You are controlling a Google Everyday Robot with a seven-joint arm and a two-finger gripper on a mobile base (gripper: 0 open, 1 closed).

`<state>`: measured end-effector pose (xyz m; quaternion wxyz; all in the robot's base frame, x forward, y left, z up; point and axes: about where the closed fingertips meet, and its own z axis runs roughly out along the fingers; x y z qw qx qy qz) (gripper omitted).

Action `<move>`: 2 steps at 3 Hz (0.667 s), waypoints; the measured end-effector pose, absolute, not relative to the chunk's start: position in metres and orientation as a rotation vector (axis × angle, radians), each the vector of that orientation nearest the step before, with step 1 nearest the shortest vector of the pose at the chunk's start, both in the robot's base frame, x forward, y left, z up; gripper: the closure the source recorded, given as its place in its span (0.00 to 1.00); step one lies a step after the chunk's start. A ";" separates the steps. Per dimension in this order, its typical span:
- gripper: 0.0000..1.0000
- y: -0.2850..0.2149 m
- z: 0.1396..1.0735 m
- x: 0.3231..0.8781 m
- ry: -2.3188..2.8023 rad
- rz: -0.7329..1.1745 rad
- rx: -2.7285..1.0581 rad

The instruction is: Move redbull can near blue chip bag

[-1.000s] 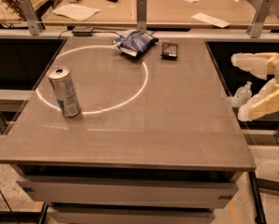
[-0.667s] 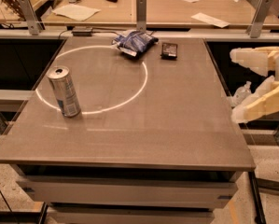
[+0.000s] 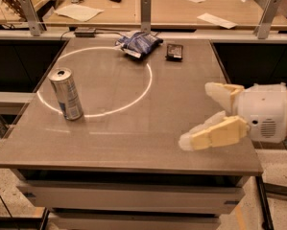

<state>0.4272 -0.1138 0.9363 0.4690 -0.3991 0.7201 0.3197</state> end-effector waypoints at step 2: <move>0.00 -0.070 0.888 0.419 1.667 0.874 -0.971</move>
Offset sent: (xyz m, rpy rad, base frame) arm -0.0079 0.0634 -0.0732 0.1109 -0.0958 0.1060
